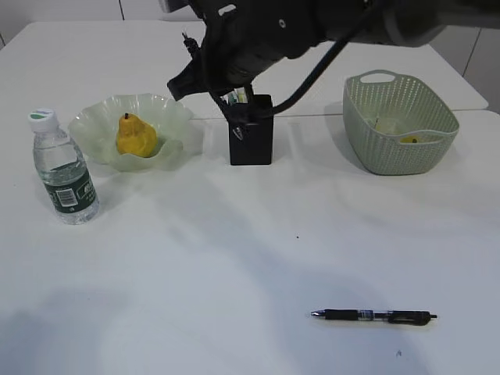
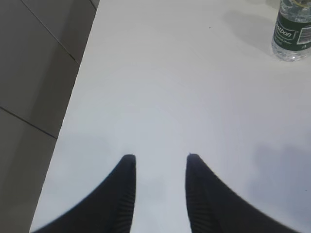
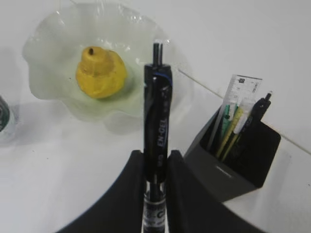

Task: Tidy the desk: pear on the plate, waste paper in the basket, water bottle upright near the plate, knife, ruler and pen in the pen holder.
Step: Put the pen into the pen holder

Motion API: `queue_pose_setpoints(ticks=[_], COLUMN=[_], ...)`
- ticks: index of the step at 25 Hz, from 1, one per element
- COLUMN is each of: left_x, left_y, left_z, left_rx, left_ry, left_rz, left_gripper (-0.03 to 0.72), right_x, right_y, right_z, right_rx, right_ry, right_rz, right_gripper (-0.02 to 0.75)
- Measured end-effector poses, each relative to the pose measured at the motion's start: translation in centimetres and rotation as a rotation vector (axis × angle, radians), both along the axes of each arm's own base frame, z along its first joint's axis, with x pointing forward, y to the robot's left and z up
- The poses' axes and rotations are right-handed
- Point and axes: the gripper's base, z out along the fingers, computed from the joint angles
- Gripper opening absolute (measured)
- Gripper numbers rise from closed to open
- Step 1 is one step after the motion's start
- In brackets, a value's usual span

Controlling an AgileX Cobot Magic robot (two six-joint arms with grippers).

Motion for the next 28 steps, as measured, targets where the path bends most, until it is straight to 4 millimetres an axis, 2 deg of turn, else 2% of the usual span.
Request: queue_pose_setpoints(ticks=[5,16,23,28], left_x=[0.0,0.0,0.0,0.1], left_y=[0.0,-0.2,-0.3,-0.3], left_z=[0.0,-0.1,-0.1,0.0], left_rx=[-0.004,-0.036,-0.037,-0.039], left_ry=[0.000,0.001,-0.003,-0.014], left_rz=[-0.001,-0.006,-0.009,-0.014], left_gripper=[0.239,0.239,0.239,0.239], right_x=[-0.3,1.9,2.8,3.6], right_y=[-1.4,-5.3,-6.2,-5.7], right_z=[-0.7,-1.2,-0.1,-1.8], right_rx=[0.100,0.232,0.315,0.354], right_ry=[-0.069,-0.210,-0.328,-0.345], right_rz=[0.012,-0.019,-0.003,0.012], right_gripper=[0.092,0.092,0.092,0.092])
